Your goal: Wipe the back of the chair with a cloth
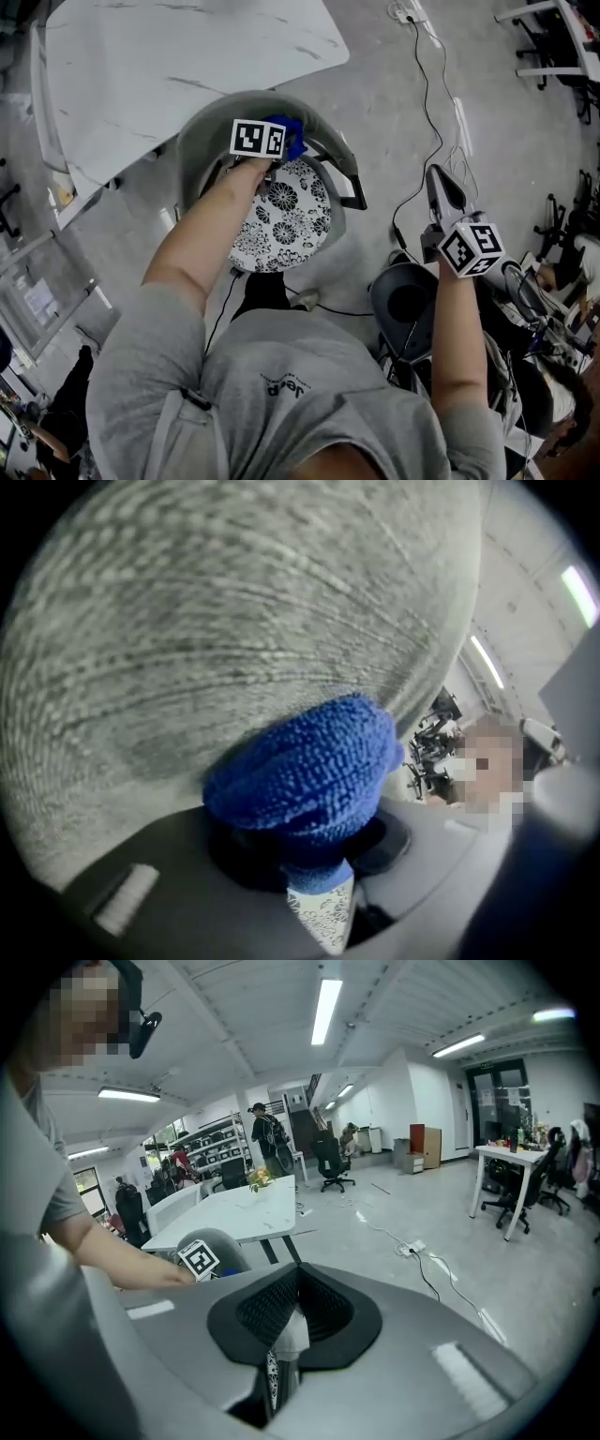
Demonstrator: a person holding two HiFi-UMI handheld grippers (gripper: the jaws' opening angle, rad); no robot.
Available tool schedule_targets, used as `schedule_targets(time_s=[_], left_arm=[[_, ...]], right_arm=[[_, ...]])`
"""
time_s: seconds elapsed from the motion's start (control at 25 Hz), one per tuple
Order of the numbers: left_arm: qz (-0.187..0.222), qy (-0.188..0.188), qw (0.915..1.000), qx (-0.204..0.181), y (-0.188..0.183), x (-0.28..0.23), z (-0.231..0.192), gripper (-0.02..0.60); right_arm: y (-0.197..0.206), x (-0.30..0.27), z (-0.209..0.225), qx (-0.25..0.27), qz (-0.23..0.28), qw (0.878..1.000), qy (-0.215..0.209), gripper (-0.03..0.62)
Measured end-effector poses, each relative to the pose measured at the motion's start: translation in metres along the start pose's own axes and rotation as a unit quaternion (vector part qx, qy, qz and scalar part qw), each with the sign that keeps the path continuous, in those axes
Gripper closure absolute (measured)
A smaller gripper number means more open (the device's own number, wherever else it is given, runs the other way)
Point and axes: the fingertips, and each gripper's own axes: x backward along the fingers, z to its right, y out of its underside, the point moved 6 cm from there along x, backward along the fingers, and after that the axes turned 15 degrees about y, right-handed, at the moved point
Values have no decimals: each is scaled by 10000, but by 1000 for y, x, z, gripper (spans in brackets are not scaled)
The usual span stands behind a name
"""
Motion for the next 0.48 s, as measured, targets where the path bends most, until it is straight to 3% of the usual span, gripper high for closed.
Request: schedule_targets(time_s=[0.12, 0.24, 0.36, 0.48], left_arm=[[-140, 64, 9994, -320, -1, -10, 10, 408], [-26, 268, 9990, -360, 1, -8, 13, 408], [361, 459, 9983, -33, 16, 11, 8, 408], [755, 392, 9947, 577, 49, 41, -14, 407]], right_arm=[[0, -4, -3, 25, -8, 10000, -46, 589], [-2, -11, -15, 127, -32, 9998, -157, 589], [-9, -21, -35, 258, -48, 9990, -350, 589], [-17, -34, -58, 373, -43, 9977, -564, 589]])
